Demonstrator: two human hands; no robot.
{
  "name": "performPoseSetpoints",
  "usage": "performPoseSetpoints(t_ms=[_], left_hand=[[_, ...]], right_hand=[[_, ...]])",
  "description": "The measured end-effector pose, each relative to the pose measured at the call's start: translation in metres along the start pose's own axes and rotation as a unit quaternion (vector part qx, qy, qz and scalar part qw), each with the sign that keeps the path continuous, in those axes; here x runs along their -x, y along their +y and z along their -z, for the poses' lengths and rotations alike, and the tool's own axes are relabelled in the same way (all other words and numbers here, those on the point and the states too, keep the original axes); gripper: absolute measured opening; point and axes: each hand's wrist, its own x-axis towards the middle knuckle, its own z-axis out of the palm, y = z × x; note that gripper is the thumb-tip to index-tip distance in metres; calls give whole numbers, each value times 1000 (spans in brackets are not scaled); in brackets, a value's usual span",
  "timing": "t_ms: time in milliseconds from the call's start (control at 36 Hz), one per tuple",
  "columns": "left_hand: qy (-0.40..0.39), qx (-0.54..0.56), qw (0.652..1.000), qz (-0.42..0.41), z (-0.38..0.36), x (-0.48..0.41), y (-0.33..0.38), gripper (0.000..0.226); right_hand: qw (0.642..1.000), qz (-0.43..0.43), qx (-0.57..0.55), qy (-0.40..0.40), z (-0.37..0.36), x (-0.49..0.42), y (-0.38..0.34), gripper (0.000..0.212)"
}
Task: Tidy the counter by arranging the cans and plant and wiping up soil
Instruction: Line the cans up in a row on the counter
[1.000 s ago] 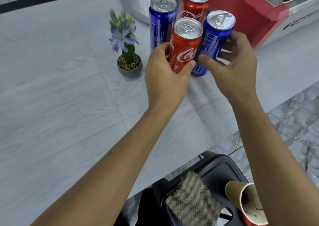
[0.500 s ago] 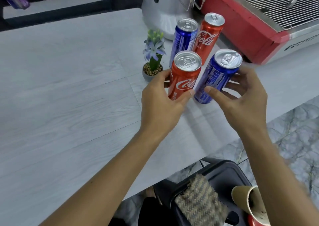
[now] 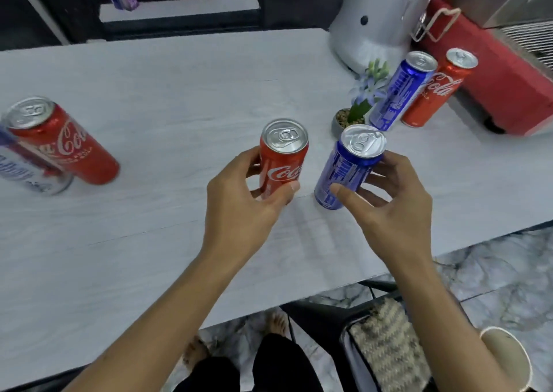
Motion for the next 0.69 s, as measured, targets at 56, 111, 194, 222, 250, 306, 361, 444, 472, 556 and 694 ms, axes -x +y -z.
performPoseSetpoints(t_ms=[56, 111, 194, 222, 250, 306, 361, 444, 472, 556, 694], left_hand=[[14, 4, 1000, 14, 20, 3, -6, 64], [34, 5, 999, 26, 39, 5, -12, 64], [68, 0, 997, 38, 65, 6, -23, 66], [78, 2, 996, 42, 72, 6, -26, 67], [87, 4, 995, 46, 79, 5, -29, 68], [102, 5, 993, 52, 92, 3, -34, 68], [119, 10, 991, 58, 102, 0, -39, 67], [146, 16, 987, 60, 114, -7, -44, 66], [155, 16, 986, 59, 117, -10, -46, 66], [179, 18, 982, 53, 125, -20, -51, 65], [200, 13, 978, 49, 133, -36, -58, 62]], right_hand=[[1000, 4, -8, -12, -17, 6, -9, 63], [1000, 8, -15, -22, -35, 11, -18, 64], [999, 15, -31, -34, -62, 17, -30, 64], [998, 16, -36, -39, -71, 19, -34, 64], [998, 18, -38, -45, -79, 20, -38, 64], [997, 22, -37, -57, -95, 21, -45, 66], [997, 24, -40, -67, -109, 21, -52, 66], [996, 24, -48, -73, -130, 18, -60, 68], [996, 23, -51, -75, -137, 17, -63, 69], [995, 29, -52, -76, -156, 12, -71, 69], [995, 34, -56, -73, -183, 3, -81, 70]])
